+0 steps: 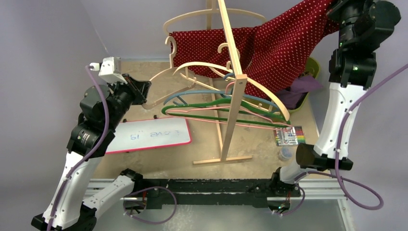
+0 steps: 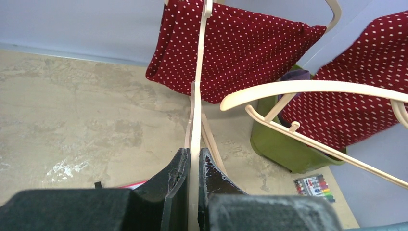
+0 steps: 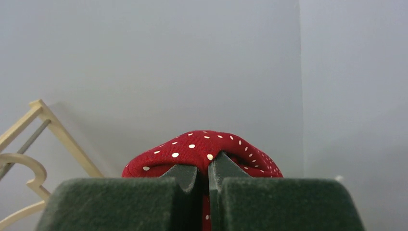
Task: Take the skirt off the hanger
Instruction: Place the skirt in the bin.
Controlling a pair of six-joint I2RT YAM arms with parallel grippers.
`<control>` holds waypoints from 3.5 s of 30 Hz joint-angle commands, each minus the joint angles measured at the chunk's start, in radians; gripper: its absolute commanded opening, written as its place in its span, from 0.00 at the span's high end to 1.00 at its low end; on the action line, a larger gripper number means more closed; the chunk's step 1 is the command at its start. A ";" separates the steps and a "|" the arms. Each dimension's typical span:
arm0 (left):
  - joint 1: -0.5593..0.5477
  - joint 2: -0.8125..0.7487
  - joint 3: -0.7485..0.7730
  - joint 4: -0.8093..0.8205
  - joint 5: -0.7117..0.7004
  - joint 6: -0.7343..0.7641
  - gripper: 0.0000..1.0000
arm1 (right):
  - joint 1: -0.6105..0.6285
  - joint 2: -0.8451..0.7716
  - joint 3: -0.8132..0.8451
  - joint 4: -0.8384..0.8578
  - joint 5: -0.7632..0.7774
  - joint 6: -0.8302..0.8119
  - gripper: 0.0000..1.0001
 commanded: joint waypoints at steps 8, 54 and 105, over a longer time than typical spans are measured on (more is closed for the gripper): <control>-0.002 0.029 0.068 0.039 0.001 -0.054 1.00 | -0.187 0.095 0.001 0.147 -0.320 0.146 1.00; -0.002 0.007 0.055 -0.007 -0.037 -0.040 1.00 | -0.162 -0.148 -1.262 0.388 -0.122 0.083 0.42; -0.003 0.137 0.222 -0.052 0.224 0.228 1.00 | -0.054 -0.354 -1.123 0.199 -0.272 -0.007 0.01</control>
